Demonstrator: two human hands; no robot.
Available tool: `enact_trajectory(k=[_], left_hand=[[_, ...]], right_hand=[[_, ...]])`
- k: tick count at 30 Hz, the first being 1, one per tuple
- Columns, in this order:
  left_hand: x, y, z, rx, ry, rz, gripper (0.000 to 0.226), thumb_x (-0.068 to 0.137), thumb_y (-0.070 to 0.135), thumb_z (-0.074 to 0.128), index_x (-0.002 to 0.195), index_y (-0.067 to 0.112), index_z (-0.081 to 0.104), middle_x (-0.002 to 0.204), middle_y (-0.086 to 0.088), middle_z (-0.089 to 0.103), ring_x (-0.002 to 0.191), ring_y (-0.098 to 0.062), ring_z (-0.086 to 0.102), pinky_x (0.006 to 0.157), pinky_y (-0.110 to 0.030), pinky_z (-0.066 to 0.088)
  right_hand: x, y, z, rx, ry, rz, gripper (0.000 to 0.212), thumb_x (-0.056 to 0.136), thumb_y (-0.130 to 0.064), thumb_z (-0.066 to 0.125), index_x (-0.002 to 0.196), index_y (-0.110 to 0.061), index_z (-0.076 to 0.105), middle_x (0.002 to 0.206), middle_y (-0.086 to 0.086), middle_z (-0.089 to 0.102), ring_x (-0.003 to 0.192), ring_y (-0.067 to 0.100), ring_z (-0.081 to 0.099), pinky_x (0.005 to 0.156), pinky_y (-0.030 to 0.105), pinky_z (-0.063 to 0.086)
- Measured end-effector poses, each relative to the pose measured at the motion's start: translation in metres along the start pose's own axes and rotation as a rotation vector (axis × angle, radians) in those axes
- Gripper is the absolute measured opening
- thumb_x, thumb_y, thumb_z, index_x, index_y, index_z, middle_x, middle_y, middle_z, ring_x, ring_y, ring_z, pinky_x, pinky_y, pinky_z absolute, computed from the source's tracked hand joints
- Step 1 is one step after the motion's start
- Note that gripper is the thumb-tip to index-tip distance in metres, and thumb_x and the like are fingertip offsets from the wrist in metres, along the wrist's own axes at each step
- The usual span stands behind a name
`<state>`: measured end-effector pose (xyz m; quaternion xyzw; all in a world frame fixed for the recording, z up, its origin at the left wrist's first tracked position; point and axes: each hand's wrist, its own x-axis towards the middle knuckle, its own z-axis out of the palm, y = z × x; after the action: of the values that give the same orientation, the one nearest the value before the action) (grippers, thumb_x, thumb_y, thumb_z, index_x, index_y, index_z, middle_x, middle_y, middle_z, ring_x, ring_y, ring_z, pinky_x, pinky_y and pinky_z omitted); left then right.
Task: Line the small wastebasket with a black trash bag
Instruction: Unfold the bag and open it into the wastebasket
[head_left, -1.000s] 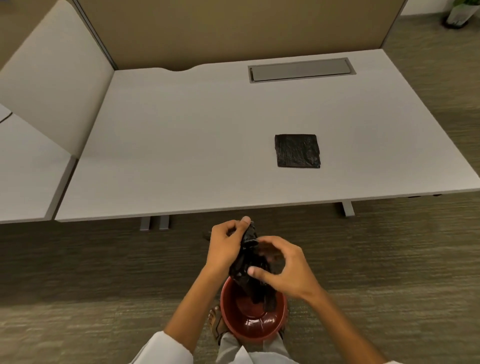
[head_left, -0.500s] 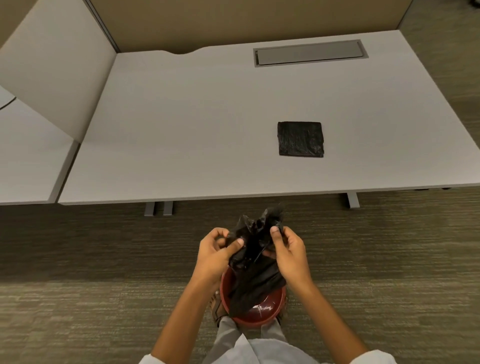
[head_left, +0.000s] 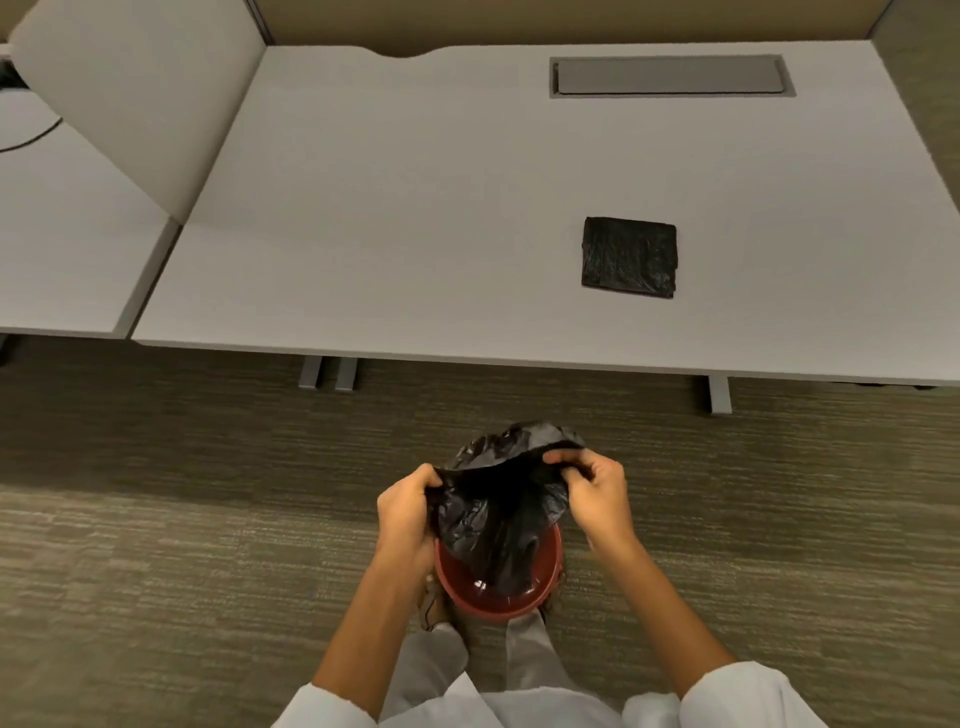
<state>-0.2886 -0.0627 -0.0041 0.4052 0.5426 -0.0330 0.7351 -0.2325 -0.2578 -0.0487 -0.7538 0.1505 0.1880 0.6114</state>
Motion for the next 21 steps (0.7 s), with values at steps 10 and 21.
enact_trajectory(k=[10, 21], left_hand=[[0.039, -0.035, -0.037, 0.494, 0.015, 0.379, 0.054, 0.089, 0.038, 0.066, 0.045, 0.014, 0.043, 0.047, -0.002, 0.045, 0.051, -0.020, 0.044, 0.058, -0.035, 0.039], [0.105, -0.065, -0.085, 1.220, -0.391, 0.715, 0.053, 0.092, 0.056, 0.041, 0.071, 0.024, 0.078, 0.089, 0.023, 0.069, 0.075, -0.002, 0.064, 0.064, -0.029, 0.043]], right_hand=[[-0.016, 0.017, 0.058, -0.209, 0.295, 0.065, 0.022, 0.075, -0.022, 0.085, 0.089, -0.024, 0.068, 0.095, -0.007, 0.070, 0.093, 0.012, 0.065, 0.082, 0.030, 0.054], [0.003, 0.089, 0.059, -0.659, 0.142, -0.152, 0.025, 0.088, 0.001, 0.056, 0.104, -0.014, 0.070, 0.090, -0.001, 0.072, 0.082, 0.016, 0.066, 0.074, 0.030, 0.052]])
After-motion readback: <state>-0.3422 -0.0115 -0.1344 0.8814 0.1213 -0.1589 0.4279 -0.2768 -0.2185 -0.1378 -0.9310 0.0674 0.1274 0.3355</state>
